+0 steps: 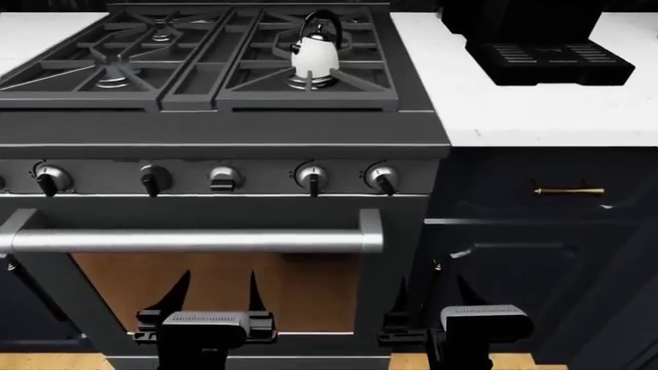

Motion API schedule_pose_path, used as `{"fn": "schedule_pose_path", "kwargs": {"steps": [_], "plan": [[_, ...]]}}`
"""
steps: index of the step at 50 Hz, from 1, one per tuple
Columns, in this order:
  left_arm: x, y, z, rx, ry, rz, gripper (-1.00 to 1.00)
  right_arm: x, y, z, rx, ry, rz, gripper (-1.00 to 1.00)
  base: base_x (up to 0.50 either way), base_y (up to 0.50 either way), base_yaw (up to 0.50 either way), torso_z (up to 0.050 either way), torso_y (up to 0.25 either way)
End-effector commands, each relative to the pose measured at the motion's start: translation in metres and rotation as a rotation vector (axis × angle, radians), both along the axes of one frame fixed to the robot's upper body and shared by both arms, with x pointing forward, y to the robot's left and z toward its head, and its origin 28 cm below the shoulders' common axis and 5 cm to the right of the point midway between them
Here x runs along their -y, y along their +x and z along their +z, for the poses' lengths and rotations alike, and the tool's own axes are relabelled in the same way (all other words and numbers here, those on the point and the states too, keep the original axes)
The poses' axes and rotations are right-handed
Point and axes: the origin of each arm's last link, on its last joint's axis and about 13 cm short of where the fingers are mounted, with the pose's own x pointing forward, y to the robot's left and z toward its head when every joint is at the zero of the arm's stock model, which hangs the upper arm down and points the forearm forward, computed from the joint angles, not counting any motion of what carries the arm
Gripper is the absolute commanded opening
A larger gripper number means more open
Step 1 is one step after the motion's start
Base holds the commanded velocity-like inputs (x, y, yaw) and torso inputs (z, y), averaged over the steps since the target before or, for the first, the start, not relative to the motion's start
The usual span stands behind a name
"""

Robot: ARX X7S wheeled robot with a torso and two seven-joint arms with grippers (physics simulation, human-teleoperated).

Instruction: Turn off the front right burner of the stove.

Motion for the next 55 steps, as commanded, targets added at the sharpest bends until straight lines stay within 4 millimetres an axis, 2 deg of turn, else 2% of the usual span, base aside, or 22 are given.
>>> {"fn": "schedule_pose_path", "kwargs": {"steps": [1, 9, 19, 30, 37, 45, 55], "plan": [[0.000, -0.001, 0.001, 0.018, 0.007, -0.004, 1.00, 0.000, -0.001, 0.001, 0.005, -0.005, -0.001, 1.00, 0.00, 0.00, 0.00, -0.039, 0.000], [0.000, -0.001, 0.002, 0.024, 0.003, -0.001, 1.00, 0.000, 0.000, 0.001, 0.006, -0.003, -0.003, 1.00, 0.00, 0.00, 0.00, -0.039, 0.000], [-0.001, -0.003, 0.006, 0.045, -0.012, 0.000, 1.00, 0.000, -0.001, 0.003, 0.012, -0.015, -0.006, 1.00, 0.00, 0.00, 0.00, -0.003, 0.000], [-0.001, -0.017, 0.031, 0.170, -0.063, -0.019, 1.00, -0.009, -0.012, 0.029, 0.125, -0.212, 0.015, 1.00, 0.00, 0.00, 0.00, 0.000, 0.000], [-0.002, -0.025, 0.045, 0.290, -0.042, -0.002, 1.00, -0.013, -0.019, 0.043, 0.166, -0.249, 0.018, 1.00, 0.00, 0.00, 0.00, 0.000, 0.000], [-0.003, -0.032, 0.052, 0.379, -0.008, -0.002, 1.00, -0.015, -0.020, 0.046, 0.194, -0.259, 0.022, 1.00, 0.00, 0.00, 0.00, 0.000, 0.000], [-0.009, -0.036, 0.063, 0.429, -0.035, 0.040, 1.00, -0.012, -0.029, 0.059, 0.253, -0.277, -0.018, 1.00, 0.00, 0.00, 0.00, 0.000, 0.000]]}}
